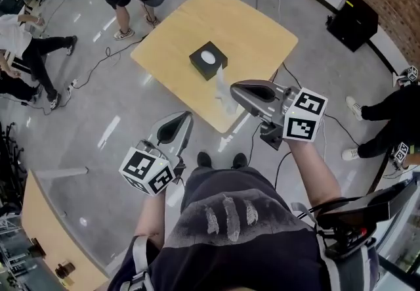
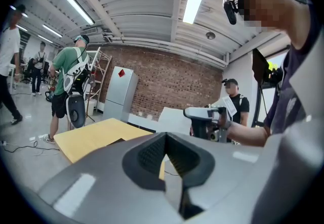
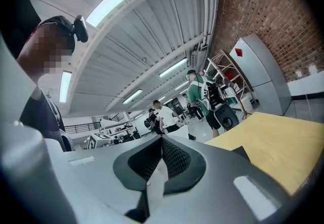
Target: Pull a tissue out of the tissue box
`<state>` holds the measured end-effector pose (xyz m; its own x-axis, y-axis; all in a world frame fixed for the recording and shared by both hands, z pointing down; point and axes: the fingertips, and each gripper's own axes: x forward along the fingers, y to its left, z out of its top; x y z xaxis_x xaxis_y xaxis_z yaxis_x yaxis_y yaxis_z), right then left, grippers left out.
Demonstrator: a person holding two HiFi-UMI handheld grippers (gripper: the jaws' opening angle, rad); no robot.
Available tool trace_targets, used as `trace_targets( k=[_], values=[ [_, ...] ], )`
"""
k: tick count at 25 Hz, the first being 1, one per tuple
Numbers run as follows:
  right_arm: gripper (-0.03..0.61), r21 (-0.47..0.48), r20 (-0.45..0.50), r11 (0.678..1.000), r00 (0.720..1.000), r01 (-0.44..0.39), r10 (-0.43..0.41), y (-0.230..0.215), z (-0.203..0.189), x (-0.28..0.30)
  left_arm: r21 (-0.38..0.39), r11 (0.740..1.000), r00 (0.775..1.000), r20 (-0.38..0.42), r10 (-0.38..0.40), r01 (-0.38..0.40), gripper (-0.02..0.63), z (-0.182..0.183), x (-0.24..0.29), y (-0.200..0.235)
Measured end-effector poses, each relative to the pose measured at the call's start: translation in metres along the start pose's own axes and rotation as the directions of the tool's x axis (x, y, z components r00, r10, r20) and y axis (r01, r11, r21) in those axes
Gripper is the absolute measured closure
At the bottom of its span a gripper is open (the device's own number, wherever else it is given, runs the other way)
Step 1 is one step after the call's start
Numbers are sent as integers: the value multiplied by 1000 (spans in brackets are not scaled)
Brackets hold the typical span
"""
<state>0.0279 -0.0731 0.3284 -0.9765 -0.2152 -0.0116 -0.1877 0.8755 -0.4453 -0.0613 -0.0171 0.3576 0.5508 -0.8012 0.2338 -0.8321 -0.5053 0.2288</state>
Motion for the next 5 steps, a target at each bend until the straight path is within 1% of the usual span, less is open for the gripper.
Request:
trace_targets(
  k=[5],
  values=[
    [580, 8, -2, 1000, 1000, 2, -2, 5, 11, 7, -10, 1000, 1000, -15, -3, 3, 612, 13, -3, 5]
  ],
)
